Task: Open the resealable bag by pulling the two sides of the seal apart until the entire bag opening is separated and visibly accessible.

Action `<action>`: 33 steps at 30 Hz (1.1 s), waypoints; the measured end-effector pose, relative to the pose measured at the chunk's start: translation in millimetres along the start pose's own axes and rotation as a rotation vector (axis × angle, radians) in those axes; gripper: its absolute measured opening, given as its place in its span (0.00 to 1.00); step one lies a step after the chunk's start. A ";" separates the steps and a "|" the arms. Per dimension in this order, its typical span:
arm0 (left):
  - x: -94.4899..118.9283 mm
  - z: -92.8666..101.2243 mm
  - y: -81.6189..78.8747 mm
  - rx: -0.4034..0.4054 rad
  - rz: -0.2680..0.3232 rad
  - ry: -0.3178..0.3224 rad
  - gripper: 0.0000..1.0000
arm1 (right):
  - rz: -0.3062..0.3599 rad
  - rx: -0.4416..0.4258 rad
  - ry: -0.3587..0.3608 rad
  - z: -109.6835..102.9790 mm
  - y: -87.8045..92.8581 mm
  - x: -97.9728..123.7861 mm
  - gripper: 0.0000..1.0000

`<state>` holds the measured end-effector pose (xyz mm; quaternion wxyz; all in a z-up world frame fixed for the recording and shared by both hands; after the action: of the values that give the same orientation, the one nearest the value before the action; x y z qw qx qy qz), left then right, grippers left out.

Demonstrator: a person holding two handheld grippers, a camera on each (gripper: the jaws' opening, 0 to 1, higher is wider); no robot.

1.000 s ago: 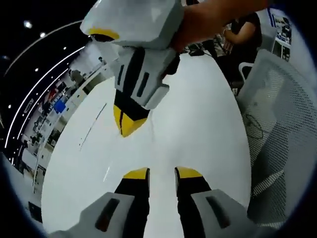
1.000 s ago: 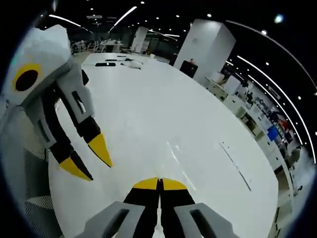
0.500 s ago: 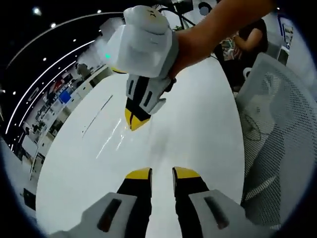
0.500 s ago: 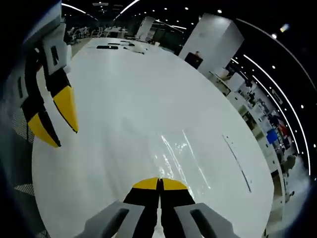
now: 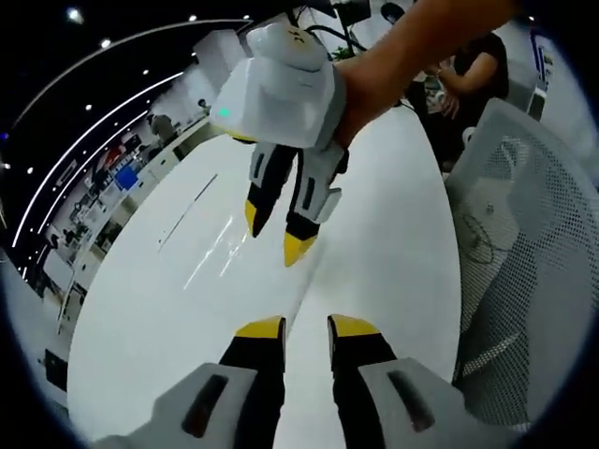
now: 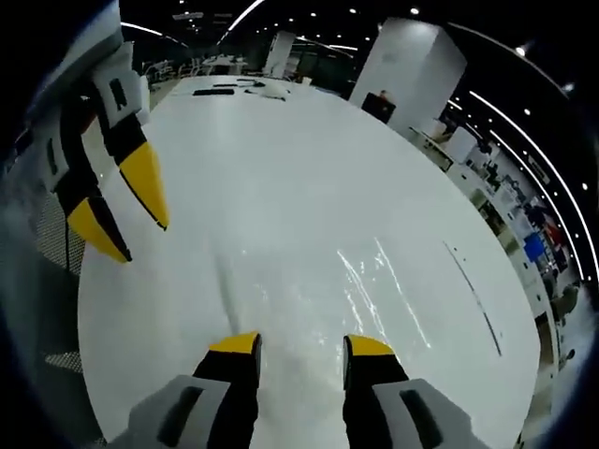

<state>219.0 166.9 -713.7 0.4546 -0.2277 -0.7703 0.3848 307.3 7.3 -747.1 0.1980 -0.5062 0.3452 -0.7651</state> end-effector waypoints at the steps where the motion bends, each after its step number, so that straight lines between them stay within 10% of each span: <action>1: -0.1 0.1 0.6 0.000 0.000 0.001 0.16 | -0.002 0.001 -0.003 -0.4 1.1 1.1 0.37; 17: 8.9 -9.7 4.1 0.108 0.013 -0.103 0.45 | 0.136 -0.146 0.027 -9.0 1.3 40.9 0.80; 26: 16.8 -14.4 10.1 0.198 0.019 -0.172 0.76 | 0.223 -0.221 0.124 -10.8 7.7 68.7 0.94; 33: 28.4 -12.4 10.2 0.274 0.103 -0.193 0.81 | 0.284 -0.320 0.161 -21.7 15.3 85.8 0.99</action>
<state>216.2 197.7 -703.4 0.3849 -0.1647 -0.7382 0.5290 251.7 -51.9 -708.9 0.1927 -0.4146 0.5447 -0.7030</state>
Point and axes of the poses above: the point that each gripper's makers call its tool centre point, and the gripper's own axes: x roughly backward along the fingers, z roughly to its right, y roughly out of its underside, the point moved 10 cm from there along x, roughly backward along the fingers, and after that the axes turned 12 degrees about z, right-handed, at the moved point
